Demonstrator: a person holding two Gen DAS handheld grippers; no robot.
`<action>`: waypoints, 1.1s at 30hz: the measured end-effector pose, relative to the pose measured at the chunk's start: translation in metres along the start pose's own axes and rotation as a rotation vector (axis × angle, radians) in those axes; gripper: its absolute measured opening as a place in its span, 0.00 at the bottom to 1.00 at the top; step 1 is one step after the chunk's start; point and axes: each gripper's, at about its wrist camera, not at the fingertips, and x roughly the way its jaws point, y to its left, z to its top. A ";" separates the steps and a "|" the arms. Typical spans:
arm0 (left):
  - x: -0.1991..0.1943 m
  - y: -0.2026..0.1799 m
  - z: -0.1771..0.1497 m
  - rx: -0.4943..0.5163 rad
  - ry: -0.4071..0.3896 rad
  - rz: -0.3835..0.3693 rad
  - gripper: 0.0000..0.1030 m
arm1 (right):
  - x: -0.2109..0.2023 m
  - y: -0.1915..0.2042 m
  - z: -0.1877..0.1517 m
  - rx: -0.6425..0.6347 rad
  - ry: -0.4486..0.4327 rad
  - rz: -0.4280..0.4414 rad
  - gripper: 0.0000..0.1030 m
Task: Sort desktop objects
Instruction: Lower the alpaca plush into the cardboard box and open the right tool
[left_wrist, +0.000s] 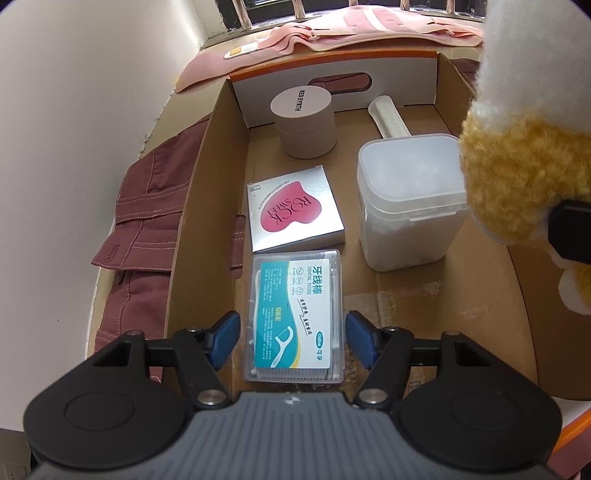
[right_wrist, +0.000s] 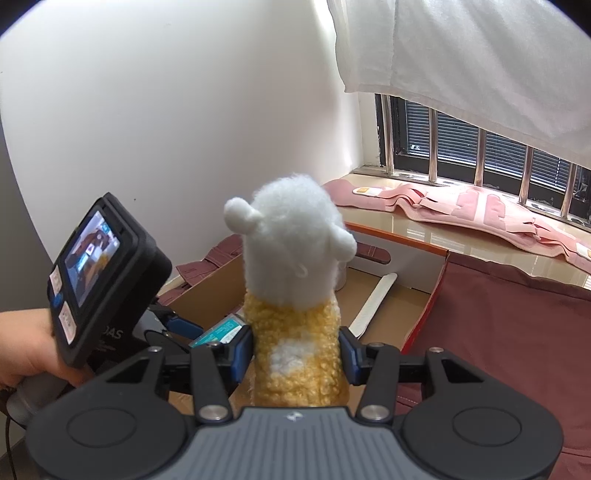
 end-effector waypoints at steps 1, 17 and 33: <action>-0.001 0.000 0.000 -0.001 -0.001 0.000 0.68 | 0.000 0.000 0.000 0.000 0.000 0.000 0.46; -0.064 0.020 -0.012 -0.041 -0.160 0.005 0.94 | 0.013 0.005 -0.004 -0.064 0.047 0.056 0.46; -0.078 0.034 -0.037 -0.092 -0.212 0.001 1.00 | 0.059 0.025 -0.019 -0.157 0.224 0.076 0.46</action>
